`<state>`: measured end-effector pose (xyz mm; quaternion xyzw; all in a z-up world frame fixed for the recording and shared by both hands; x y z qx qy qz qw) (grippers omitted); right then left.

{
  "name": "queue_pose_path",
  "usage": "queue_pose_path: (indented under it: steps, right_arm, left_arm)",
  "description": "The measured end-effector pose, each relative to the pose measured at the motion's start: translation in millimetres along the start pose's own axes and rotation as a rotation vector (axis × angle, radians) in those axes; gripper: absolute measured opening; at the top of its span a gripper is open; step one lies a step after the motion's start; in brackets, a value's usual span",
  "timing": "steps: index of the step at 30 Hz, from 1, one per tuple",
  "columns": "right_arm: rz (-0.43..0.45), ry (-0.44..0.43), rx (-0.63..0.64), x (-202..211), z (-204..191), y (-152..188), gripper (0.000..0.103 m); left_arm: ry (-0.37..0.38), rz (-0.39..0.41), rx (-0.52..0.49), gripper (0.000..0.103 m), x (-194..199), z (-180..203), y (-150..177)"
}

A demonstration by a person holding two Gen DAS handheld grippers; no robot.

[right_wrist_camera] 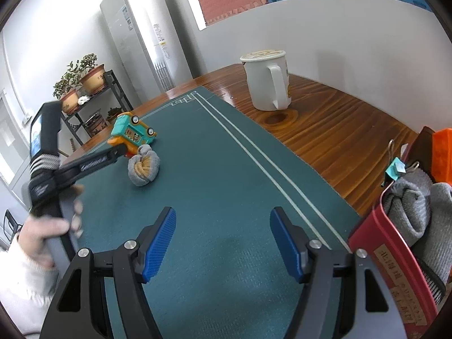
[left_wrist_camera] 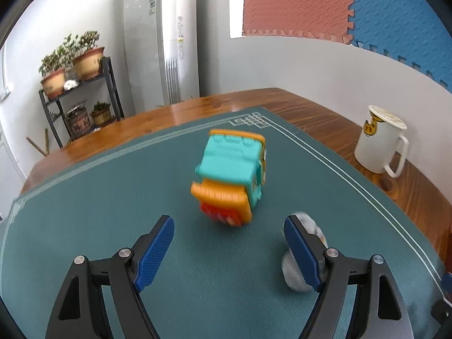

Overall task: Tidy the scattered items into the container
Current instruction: 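Close the left tool around the teal-and-orange toy truck, then grasp the grey sock ball with the right tool while the left tool holds the truck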

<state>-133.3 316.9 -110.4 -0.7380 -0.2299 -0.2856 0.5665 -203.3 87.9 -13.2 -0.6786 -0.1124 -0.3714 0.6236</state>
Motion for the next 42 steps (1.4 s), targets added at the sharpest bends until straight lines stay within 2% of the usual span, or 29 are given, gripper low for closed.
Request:
queue_pose_path:
  steps: [8,14,15,16,17,24,32,42]
  right_arm:
    - [-0.004,-0.001,0.007,-0.6,-0.7,0.4,0.073]
    - [-0.006,0.010,0.023,-2.2,-3.2,1.7,0.073]
    - [-0.004,0.012,0.027,-2.2,-3.8,1.9,0.073]
    - [-0.002,0.015,0.032,-2.2,-4.4,2.0,0.073]
    - [0.000,0.017,0.037,-2.1,-5.0,2.2,0.073]
    - [0.025,0.035,0.055,-0.3,-6.0,1.7,0.073]
    - [0.036,0.042,0.057,-1.9,-5.3,1.6,0.073]
    - [0.045,0.055,0.064,-5.2,-5.6,2.8,0.073]
  left_arm:
    - [0.002,-0.001,-0.025,0.082,-26.1,-5.7,-14.4]
    - [0.037,-0.001,-0.020,0.082,-34.4,-9.8,-18.5]
    - [0.043,-0.005,-0.013,0.079,-33.9,-10.1,-17.4]
    - [0.049,-0.009,-0.006,0.060,-33.5,-10.3,-16.2]
    - [0.055,-0.012,0.002,0.053,-33.0,-10.6,-15.0]
    - [0.094,-0.035,0.051,0.050,-28.8,-12.2,-6.5]
    - [0.057,0.023,0.083,0.047,41.6,-16.1,16.4]
    - [0.050,0.016,0.131,0.047,104.1,-36.2,62.6]
Point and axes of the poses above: each gripper's, at about its wrist camera, not at the fingertips, and x roughly against the way its jaws point, z to its right, y to its underside, the point moved 3 cm from there along -x, roughly the way its jaws point, and after that the axes turned 6 degrees about y, right-handed, at the moved point
